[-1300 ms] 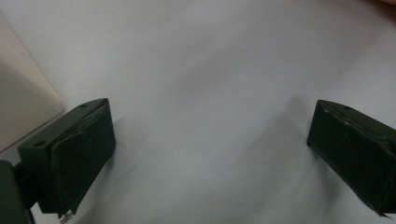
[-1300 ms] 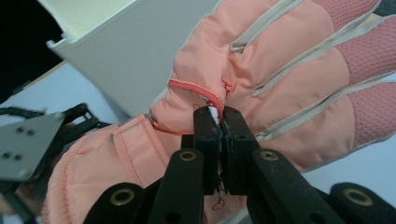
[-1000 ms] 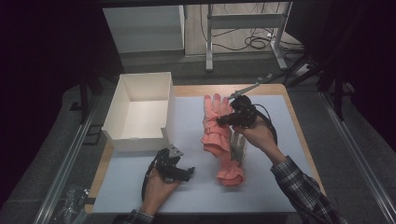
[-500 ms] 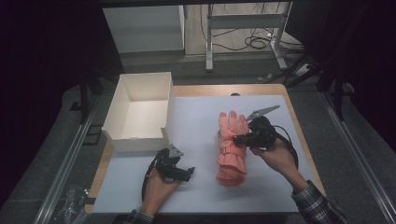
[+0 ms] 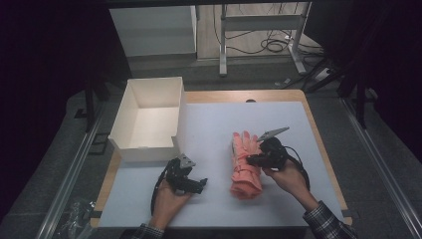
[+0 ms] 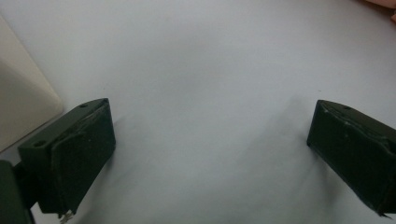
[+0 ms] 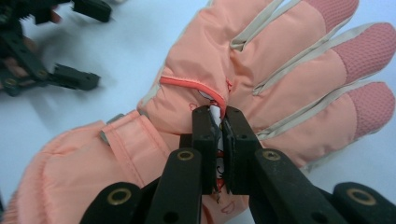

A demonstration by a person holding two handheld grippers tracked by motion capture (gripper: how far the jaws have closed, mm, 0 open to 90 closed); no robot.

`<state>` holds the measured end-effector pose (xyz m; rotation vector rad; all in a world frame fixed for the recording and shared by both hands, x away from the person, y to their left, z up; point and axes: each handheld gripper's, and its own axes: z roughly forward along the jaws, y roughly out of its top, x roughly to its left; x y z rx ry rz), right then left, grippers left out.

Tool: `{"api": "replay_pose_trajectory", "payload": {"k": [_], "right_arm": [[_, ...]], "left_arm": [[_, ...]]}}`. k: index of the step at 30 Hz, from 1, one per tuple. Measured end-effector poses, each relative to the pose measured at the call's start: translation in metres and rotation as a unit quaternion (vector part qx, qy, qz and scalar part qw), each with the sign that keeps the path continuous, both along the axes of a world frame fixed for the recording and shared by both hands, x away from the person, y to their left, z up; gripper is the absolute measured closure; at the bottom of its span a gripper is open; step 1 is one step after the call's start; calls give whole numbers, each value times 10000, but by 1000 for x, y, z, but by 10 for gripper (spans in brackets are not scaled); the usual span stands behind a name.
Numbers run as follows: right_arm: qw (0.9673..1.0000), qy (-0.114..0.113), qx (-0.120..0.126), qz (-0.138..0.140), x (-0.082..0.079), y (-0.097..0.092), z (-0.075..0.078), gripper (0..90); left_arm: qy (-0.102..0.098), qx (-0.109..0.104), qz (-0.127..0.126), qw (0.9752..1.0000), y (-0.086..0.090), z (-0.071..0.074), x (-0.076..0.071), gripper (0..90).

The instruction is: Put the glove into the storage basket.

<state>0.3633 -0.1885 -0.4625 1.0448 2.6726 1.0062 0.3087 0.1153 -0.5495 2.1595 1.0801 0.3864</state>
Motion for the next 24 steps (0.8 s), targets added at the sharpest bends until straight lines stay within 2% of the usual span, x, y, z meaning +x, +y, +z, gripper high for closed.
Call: {"api": "replay_pose_trajectory", "payload": {"k": [4, 9, 12, 16, 18, 21, 22, 24], "right_arm": [[9999, 5, -89, -100, -2, 2, -8, 834], [9999, -63, 43, -98, -3, -1, -10, 776], [9996, -184, 192, -74, -5, -7, 0, 683], [9993, -268, 247, -8, -7, -11, 11, 634], [9984, -458, 328, 23, -9, -17, 21, 587], [9977, -593, 332, 7, -11, -22, 25, 551], [9969, -724, 309, -22, -11, -29, 27, 510], [9964, -780, 312, -52, -11, -38, 26, 479]], "left_arm": [[-1, -1, 2, 10000, 0, 0, 0, 10], [2, 1, 1, 10000, 0, 0, 0, 10], [1, 2, 2, 10000, 0, 0, 0, 10], [4, 1, 1, 10000, 0, 0, 0, 10], [5, 1, -1, 10000, 0, 0, 0, 10], [7, -1, 1, 10000, 0, 0, 0, 10], [5, -1, 0, 10000, 0, 0, 0, 10], [4, -2, 1, 10000, 0, 0, 0, 10]]}}
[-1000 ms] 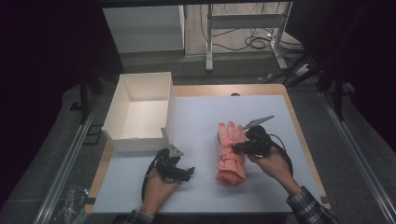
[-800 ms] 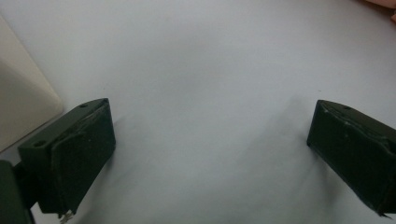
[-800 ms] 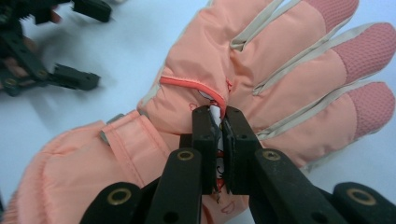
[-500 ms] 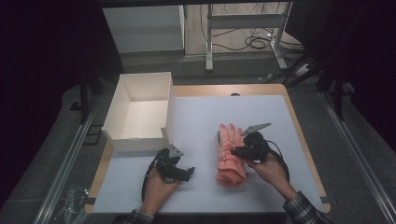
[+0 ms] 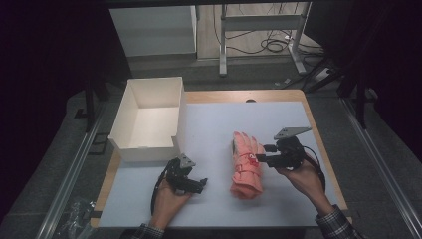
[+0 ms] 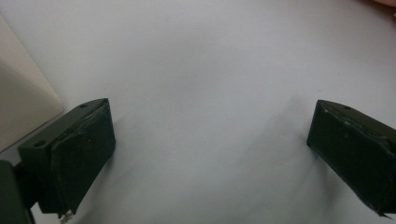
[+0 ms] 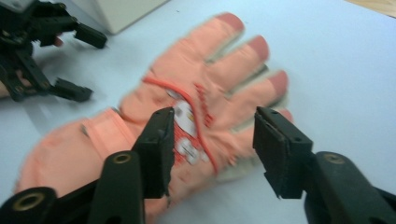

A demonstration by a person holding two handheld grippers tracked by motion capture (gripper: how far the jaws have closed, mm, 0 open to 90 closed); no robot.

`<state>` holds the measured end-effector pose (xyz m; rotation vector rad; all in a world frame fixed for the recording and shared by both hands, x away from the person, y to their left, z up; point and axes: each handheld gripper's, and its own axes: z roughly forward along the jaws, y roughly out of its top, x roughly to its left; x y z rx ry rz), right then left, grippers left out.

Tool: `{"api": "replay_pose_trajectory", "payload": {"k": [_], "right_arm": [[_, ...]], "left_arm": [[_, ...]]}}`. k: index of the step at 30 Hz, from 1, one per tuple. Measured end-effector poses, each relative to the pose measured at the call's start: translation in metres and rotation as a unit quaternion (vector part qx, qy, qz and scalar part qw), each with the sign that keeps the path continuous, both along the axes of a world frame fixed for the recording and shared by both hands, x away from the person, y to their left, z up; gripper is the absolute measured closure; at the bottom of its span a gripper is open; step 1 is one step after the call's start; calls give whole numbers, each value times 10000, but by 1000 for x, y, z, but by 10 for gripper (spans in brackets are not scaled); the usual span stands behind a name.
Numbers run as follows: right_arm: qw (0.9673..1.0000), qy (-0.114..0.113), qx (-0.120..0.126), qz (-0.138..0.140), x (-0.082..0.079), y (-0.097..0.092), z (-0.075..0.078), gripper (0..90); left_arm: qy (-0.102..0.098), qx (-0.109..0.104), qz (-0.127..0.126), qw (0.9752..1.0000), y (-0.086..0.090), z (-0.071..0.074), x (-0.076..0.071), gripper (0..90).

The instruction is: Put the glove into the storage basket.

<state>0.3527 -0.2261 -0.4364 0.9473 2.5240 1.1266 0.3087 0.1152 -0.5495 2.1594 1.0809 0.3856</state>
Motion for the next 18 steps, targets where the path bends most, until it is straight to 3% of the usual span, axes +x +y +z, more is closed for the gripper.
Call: {"api": "replay_pose_trajectory", "payload": {"k": [4, 11, 12, 13, 16, 18], "right_arm": [[9999, 19, 88, -106, 1, -18, -10, 454], [9999, -29, -55, -128, -7, -29, -30, 478], [9999, 51, 61, -103, -12, -31, -38, 562], [9999, 51, 61, -103, -12, -31, -38, 562], [9995, 230, 186, 63, -21, -32, -55, 706], [9992, 324, 192, 132, -24, -31, -62, 756]], "left_arm": [[8, 5, -5, 10000, 0, 0, 0, 10], [7, -7, 7, 10000, 0, 0, 0, 10], [11, 6, -4, 10000, 0, 0, 0, 10], [11, 6, -4, 10000, 0, 0, 0, 10], [20, 4, -6, 10000, 0, 0, 0, 10], [23, 2, -3, 10000, 0, 0, 0, 10]]}}
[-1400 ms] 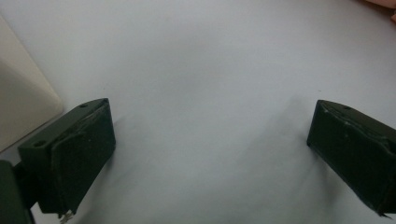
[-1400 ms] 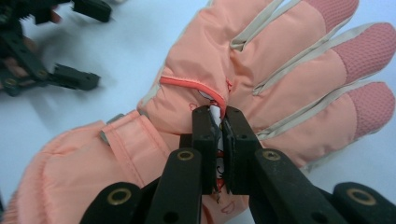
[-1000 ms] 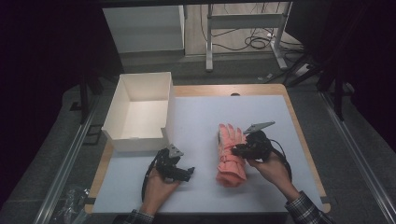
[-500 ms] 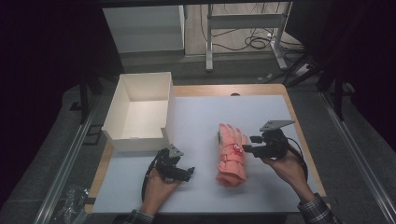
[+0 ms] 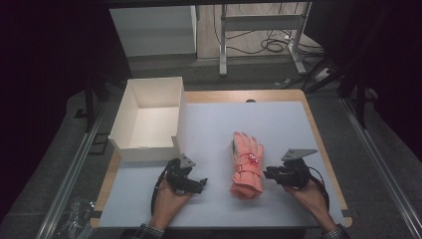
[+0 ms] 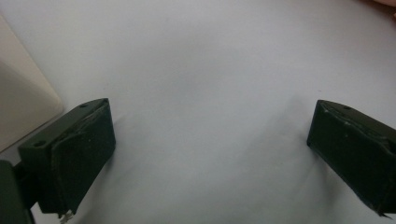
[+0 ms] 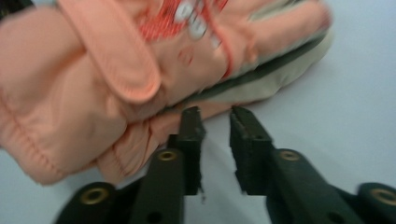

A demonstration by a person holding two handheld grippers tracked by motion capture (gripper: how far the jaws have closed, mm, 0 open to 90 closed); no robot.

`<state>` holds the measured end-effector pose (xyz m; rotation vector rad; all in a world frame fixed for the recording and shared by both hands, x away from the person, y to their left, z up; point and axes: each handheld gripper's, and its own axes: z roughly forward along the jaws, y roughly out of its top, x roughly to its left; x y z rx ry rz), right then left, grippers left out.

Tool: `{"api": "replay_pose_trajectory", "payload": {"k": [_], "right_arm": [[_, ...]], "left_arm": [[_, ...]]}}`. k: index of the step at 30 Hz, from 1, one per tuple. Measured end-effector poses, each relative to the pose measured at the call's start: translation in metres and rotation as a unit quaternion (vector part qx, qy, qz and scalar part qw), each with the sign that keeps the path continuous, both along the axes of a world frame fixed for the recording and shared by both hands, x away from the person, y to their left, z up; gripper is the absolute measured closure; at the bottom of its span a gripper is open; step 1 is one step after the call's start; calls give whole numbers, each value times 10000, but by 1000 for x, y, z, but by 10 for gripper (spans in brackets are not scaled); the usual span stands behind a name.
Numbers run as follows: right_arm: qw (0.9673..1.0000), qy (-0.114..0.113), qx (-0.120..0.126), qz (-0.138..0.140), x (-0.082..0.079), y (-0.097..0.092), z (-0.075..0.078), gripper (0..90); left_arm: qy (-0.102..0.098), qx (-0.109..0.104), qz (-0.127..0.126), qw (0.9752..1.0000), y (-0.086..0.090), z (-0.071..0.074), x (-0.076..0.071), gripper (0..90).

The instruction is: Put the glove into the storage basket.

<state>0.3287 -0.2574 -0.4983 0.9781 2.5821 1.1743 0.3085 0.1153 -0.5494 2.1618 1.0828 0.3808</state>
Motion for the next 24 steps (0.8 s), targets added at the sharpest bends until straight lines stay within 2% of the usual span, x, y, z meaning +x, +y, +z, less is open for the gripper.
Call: {"api": "replay_pose_trajectory", "payload": {"k": [1, 2, 8, 15, 16, 21, 24], "right_arm": [[10000, 0, 0, 0, 0, 0, 0, 756], [10000, 48, -33, 21, -3, 2, -6, 810], [9996, 241, -69, 137, -9, 4, -20, 880], [9993, 234, -66, 277, -10, 12, -27, 879], [9994, 156, -99, 307, -9, 16, -27, 874], [9991, 253, 11, 345, -8, 21, -29, 870], [9989, 221, -4, 407, -8, 26, -29, 870]], "left_arm": [[0, 0, 0, 10000, 0, 0, 0, 10], [-7, -2, 10, 10000, 0, 0, 0, 10], [-6, -4, 9, 10000, 0, 0, 0, 10], [-5, -2, 9, 10000, 0, 0, 0, 10], [-4, 0, 10, 10000, 0, 0, 0, 10], [3, 4, 1, 10000, 0, 0, 0, 9], [14, 10, 9, 10000, 0, 0, 0, 9]]}}
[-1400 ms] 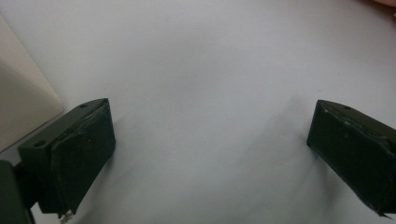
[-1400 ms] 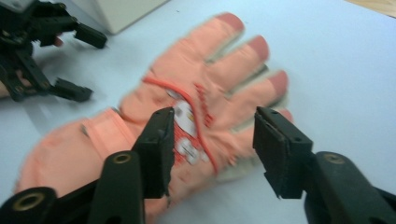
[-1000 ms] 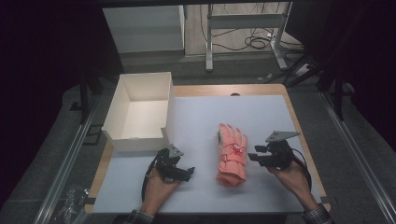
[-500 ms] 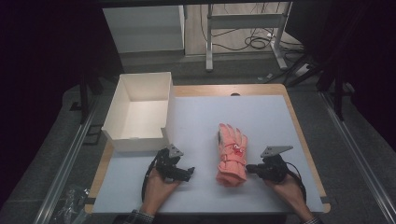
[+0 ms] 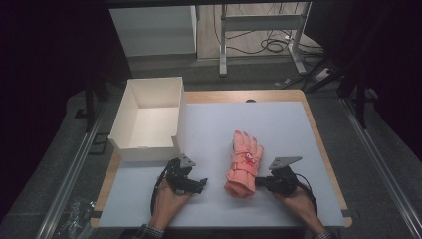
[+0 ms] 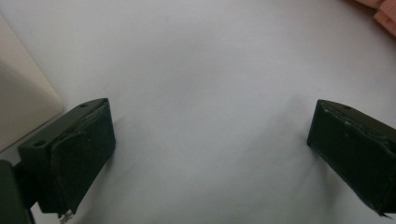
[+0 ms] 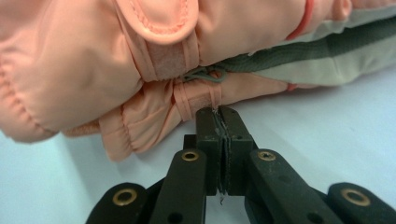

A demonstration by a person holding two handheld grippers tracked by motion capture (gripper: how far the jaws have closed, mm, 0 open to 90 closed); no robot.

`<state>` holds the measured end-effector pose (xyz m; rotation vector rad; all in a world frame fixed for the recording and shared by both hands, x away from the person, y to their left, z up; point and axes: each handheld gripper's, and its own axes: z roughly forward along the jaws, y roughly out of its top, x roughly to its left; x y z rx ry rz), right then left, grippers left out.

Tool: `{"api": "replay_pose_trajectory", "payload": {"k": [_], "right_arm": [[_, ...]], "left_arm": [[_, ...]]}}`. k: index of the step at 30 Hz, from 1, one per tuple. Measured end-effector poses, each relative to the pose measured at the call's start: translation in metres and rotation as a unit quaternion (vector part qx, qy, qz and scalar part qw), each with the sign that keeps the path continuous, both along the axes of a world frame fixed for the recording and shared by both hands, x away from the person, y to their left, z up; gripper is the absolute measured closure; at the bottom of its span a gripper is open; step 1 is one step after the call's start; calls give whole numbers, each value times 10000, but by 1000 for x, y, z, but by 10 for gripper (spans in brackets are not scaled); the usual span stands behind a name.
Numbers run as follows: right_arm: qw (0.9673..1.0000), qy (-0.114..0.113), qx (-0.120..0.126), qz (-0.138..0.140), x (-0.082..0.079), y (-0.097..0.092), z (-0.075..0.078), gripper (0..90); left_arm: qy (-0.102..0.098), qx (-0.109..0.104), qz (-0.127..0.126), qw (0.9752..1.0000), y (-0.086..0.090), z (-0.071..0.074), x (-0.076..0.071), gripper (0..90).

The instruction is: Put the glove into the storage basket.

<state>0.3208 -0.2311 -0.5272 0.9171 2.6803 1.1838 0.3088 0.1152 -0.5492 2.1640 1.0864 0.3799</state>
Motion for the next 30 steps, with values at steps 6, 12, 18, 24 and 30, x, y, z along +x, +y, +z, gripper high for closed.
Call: {"api": "replay_pose_trajectory", "payload": {"k": [6, 12, 18, 24, 30], "right_arm": [[9999, -38, -26, 103, 0, 11, -1, 867], [9998, -112, -30, 157, 1, 23, -2, 849], [9996, -202, -76, 184, 4, 35, -2, 854], [9996, -238, -54, 119, 7, 44, -3, 855], [9995, -267, -54, 132, 12, 53, -4, 858]], "left_arm": [[28, -1, 7, 10000, 0, 0, 0, 10], [25, -14, 5, 10000, 0, 0, 0, 9], [13, -18, -3, 10000, 0, 0, 0, 10], [4, -12, -13, 10000, 1, 0, 0, 9], [1, -18, -9, 10000, 1, 0, 0, 9]]}}
